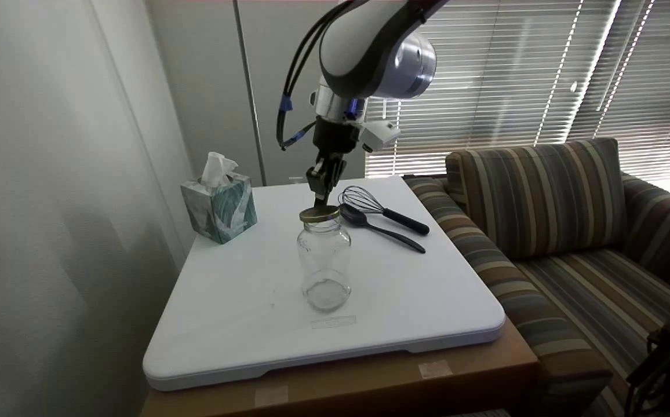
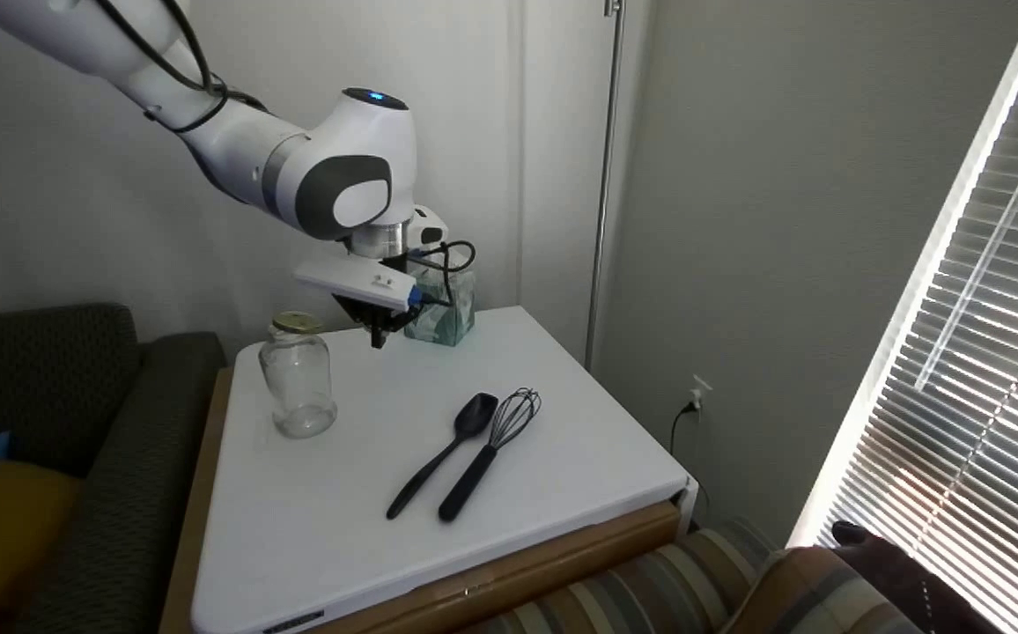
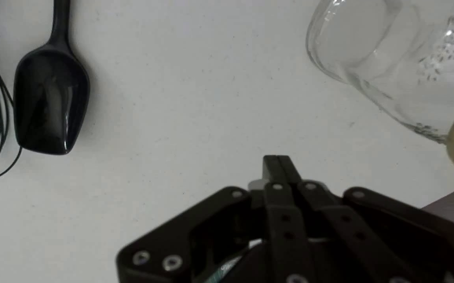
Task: Pick the black spoon then put it back on the table, then pick the bottle top and put it on the bottle
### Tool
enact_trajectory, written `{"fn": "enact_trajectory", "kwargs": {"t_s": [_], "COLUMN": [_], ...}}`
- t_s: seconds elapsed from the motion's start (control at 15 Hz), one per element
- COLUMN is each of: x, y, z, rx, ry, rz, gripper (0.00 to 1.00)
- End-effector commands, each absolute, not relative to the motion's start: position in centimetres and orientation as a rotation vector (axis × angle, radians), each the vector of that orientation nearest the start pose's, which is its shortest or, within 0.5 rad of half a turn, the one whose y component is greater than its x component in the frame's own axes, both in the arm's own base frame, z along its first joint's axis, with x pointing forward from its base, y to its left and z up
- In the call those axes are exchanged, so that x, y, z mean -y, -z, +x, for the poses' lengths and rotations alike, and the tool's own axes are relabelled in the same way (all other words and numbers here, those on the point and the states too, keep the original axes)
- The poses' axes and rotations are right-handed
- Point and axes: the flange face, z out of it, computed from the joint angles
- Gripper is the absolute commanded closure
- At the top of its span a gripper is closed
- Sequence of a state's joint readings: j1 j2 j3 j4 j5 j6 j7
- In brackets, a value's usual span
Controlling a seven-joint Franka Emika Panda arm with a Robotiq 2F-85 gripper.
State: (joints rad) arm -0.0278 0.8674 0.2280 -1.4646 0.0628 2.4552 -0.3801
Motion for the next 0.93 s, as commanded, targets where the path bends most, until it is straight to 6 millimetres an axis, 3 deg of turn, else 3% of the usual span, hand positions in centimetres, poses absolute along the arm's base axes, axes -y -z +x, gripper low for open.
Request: {"fn": "enact_trajectory", "kwargs": {"t_s": [0.0, 0.33, 0.87], "x": [-9.3, -8.2, -10.2], "y": [-19.4, -20.0, -18.5], "z": [74.2, 75.5, 75.5], "rx": [0.604, 0.541, 0.490], "ry": [0.140, 0.064, -0.026], "rz": [-2.776, -2.702, -2.610], "gripper": [1.00, 1.00, 1.00]}}
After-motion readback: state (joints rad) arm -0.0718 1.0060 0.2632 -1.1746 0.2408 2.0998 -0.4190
